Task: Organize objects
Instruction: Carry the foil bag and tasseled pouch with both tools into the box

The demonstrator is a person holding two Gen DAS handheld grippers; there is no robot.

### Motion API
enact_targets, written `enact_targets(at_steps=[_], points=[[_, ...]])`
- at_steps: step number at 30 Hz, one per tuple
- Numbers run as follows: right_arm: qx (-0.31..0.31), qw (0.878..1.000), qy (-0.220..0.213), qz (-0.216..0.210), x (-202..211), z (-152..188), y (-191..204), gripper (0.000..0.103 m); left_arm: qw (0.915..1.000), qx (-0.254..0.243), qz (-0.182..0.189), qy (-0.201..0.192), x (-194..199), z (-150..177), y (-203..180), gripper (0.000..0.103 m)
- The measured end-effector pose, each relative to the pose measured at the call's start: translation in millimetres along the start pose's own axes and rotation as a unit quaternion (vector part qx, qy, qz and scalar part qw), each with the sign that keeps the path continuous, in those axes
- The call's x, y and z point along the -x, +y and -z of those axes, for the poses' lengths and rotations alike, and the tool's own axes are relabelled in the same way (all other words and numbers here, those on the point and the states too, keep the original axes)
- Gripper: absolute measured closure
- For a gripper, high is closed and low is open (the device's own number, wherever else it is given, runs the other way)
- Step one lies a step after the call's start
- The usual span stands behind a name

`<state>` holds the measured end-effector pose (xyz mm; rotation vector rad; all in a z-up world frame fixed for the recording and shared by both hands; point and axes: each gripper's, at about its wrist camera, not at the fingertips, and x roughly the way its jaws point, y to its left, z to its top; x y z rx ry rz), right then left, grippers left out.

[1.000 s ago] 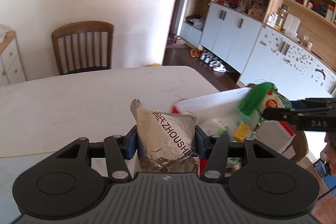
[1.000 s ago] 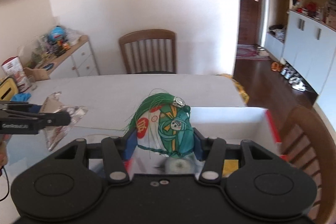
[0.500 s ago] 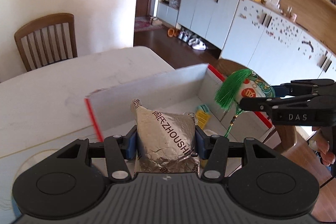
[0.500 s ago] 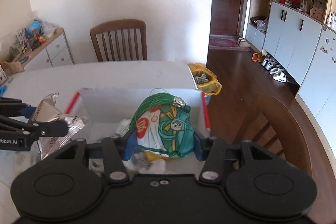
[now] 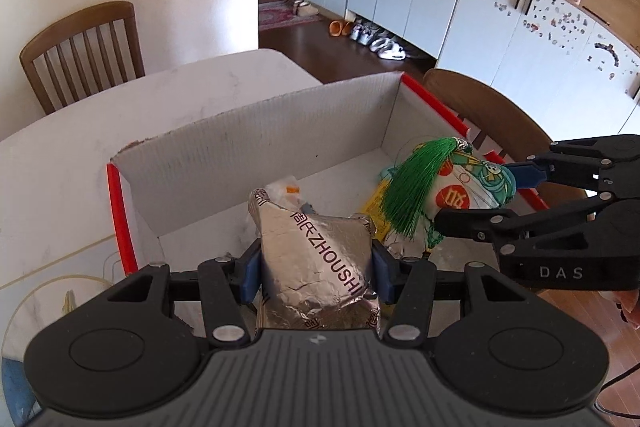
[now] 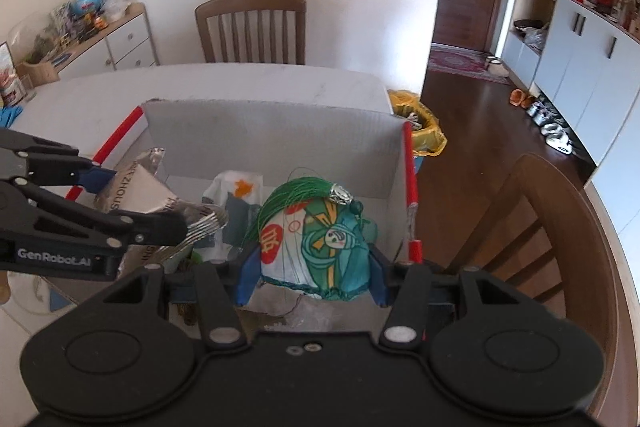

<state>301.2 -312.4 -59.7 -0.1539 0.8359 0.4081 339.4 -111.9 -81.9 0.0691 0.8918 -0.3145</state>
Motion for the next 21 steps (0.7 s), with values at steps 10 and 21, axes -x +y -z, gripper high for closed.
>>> enact_targets(at_steps=[10,21], points=[[0.029,0.999,0.025,-0.011,-18,1,-4,0.051,0.9998,0.003,-0.008,0.017,-12,7,-1,0.05],[0.052,0.998,0.041,-0.021,-31,0,-2,0.05,0.9992,0.014,-0.012,0.036,-24,11,-1,0.05]])
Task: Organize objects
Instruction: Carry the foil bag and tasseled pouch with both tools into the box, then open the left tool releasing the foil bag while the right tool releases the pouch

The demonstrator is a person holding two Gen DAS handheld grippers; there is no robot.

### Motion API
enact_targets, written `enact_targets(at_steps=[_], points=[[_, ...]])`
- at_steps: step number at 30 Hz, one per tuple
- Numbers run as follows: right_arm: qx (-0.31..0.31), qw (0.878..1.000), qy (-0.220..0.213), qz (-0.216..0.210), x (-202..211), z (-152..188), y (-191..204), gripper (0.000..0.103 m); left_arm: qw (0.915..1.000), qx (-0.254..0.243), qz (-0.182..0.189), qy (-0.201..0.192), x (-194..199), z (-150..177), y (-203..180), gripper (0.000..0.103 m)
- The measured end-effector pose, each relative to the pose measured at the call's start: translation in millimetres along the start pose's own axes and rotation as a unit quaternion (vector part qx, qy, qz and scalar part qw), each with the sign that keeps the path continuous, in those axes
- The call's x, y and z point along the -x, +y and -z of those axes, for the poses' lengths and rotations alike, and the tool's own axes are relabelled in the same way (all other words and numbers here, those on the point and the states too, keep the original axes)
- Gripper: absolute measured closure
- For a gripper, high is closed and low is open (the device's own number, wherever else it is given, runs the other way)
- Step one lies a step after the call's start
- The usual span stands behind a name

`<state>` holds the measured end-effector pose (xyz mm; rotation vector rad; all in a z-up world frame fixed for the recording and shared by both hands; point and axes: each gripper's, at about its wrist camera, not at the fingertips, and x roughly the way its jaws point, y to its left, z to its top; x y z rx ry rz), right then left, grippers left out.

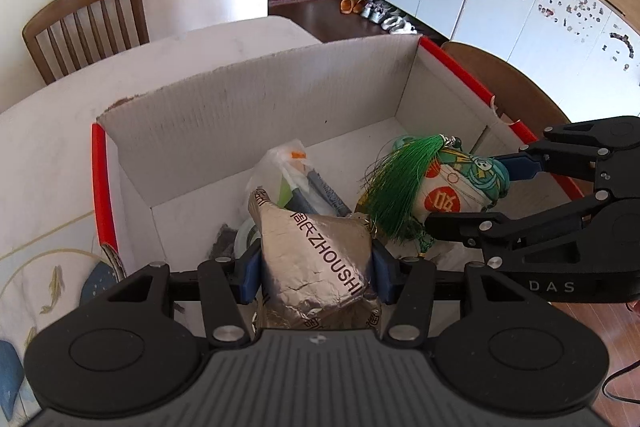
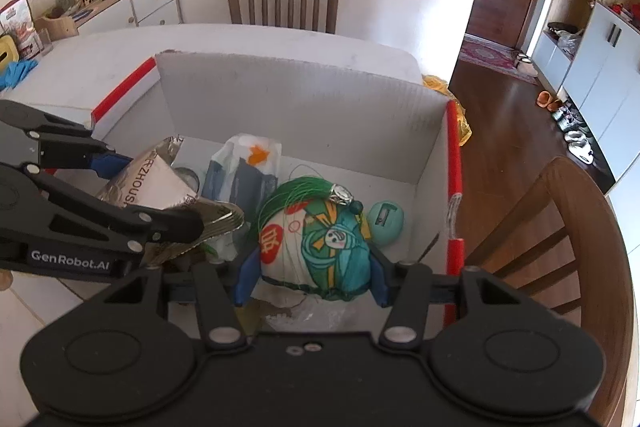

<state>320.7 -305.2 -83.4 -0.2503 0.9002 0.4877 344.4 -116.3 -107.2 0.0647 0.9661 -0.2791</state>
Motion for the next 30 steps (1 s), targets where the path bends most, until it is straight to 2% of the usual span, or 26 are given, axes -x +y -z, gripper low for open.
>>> enact_targets(at_steps=[10,14,19,30], points=[[0.017,1.0,0.003,0.004,-6,-2,2,0.047,0.9999,-0.006,-0.006,0.013,-7,0,-3,0.049],[0.02,1.0,0.004,0.006,-4,-1,2,0.043,0.9999,-0.006,-0.006,0.013,-6,1,-4,0.045],[0.022,1.0,0.001,0.007,2,0,1,0.041,1.0,-0.002,-0.005,-0.004,3,1,-2,0.032],[0.011,0.999,-0.03,0.006,34,1,-1,0.041,0.9989,0.009,0.004,-0.047,38,4,-1,0.032]])
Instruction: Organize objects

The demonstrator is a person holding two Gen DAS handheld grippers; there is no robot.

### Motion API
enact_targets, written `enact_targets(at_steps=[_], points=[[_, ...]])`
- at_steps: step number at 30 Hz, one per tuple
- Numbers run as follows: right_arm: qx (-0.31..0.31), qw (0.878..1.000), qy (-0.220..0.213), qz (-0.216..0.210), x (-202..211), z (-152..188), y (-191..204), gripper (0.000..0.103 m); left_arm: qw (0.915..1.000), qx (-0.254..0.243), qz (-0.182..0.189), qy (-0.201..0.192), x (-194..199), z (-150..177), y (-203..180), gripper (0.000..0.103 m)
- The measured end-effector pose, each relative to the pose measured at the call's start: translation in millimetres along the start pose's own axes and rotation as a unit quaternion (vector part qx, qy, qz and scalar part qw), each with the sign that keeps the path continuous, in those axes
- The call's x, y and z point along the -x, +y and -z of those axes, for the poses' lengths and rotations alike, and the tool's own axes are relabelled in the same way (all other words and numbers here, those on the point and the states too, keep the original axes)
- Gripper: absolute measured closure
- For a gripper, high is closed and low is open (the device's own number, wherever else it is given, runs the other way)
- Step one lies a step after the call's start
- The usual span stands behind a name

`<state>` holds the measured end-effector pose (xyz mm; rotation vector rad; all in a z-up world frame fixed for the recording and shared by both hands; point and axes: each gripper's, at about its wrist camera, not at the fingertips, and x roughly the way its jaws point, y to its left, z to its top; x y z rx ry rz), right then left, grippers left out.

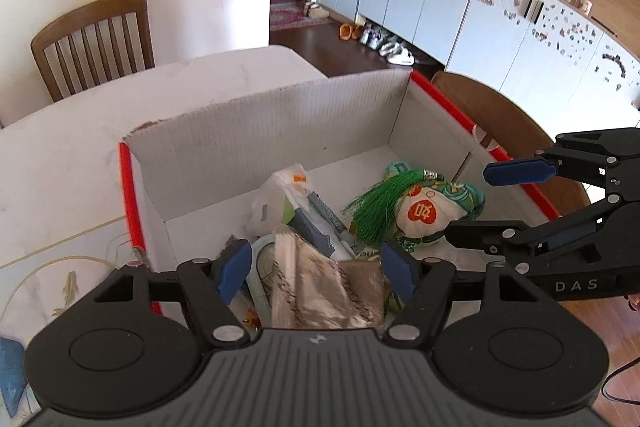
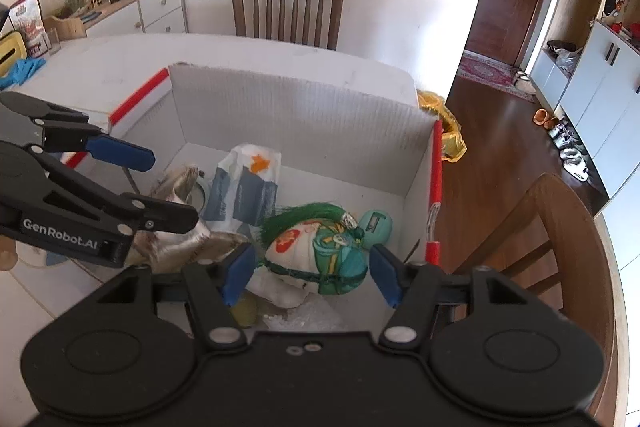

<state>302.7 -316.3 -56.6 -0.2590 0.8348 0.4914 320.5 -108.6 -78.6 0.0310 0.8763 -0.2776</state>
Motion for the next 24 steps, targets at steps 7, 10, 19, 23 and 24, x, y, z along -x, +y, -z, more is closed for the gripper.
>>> enact_targets(at_steps=[7,10,19,23,24], points=[[-0.009,0.999,-0.04,0.004,31,-3,8,0.039,0.9993,-0.001,0.007,-0.036,34,2,2,0.028],[-0.024,0.998,-0.053,0.003,43,-5,12,0.037,0.9985,-0.002,0.009,-0.054,50,4,3,0.027],[-0.062,0.994,-0.089,0.008,73,-4,30,0.033,0.995,-0.005,0.022,-0.097,92,12,9,0.021],[-0.076,0.992,-0.101,0.008,84,0,38,0.03,0.9931,-0.006,0.029,-0.113,108,19,14,0.017],[-0.08,0.991,-0.104,0.008,87,1,39,0.028,0.9926,-0.004,0.031,-0.117,111,20,15,0.017]])
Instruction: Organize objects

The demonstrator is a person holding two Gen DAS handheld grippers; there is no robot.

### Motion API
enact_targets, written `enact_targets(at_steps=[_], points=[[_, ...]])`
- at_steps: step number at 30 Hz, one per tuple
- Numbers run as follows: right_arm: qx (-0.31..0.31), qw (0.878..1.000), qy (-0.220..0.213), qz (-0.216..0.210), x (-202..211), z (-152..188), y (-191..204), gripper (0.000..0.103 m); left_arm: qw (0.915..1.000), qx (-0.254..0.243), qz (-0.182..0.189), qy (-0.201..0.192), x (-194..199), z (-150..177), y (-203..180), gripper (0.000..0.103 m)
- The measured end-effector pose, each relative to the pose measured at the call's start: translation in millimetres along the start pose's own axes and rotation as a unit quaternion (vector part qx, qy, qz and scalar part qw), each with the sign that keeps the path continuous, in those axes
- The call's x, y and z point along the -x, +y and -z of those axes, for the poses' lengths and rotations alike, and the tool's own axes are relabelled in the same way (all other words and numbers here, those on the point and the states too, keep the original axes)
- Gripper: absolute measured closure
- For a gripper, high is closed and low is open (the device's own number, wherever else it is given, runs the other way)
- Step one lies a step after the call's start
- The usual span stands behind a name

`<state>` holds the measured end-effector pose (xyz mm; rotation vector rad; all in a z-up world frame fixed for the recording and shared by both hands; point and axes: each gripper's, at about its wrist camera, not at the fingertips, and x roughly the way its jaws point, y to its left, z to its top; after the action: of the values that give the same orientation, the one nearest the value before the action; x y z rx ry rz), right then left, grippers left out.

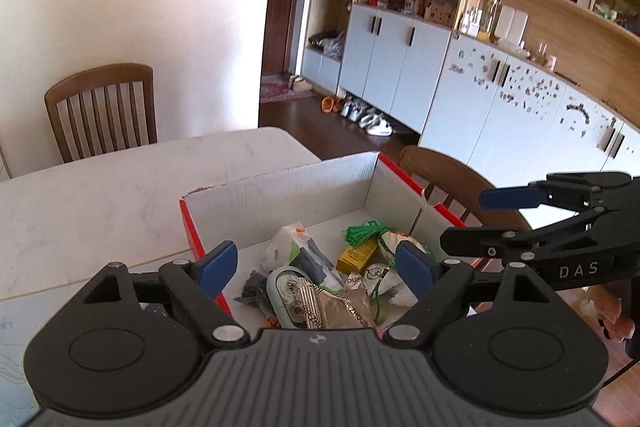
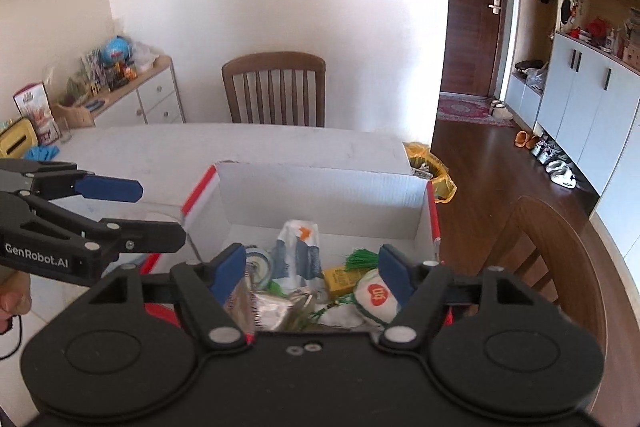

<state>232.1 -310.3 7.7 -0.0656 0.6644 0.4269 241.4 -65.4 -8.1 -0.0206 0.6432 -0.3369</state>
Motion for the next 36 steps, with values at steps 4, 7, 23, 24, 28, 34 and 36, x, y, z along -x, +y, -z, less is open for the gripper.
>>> enact_targets(at_steps=[4,7,23,24,28,34,36], points=[[-0.01,1.0,-0.008,0.002,10,4,8,0.025,0.9999,0.003,0.01,-0.004,11,5,7,0.016],[-0.018,1.0,-0.016,0.005,15,7,15,0.022,0.9998,0.01,0.017,-0.006,17,9,12,0.016],[-0.074,0.996,-0.045,0.012,37,29,40,0.01,0.9988,0.014,0.036,-0.03,43,28,29,0.0],[-0.074,0.996,-0.045,0.013,38,30,42,0.01,0.9987,0.011,0.036,-0.033,45,29,29,0.0],[-0.075,0.996,-0.046,0.021,40,36,49,0.009,0.9986,-0.001,0.031,-0.042,53,36,27,0.0],[-0.087,0.995,-0.045,0.026,43,43,57,0.009,0.9986,-0.008,0.031,-0.042,59,41,28,0.0],[-0.093,0.994,-0.045,0.028,45,45,58,0.009,0.9987,-0.008,0.031,-0.039,59,42,28,0.0]])
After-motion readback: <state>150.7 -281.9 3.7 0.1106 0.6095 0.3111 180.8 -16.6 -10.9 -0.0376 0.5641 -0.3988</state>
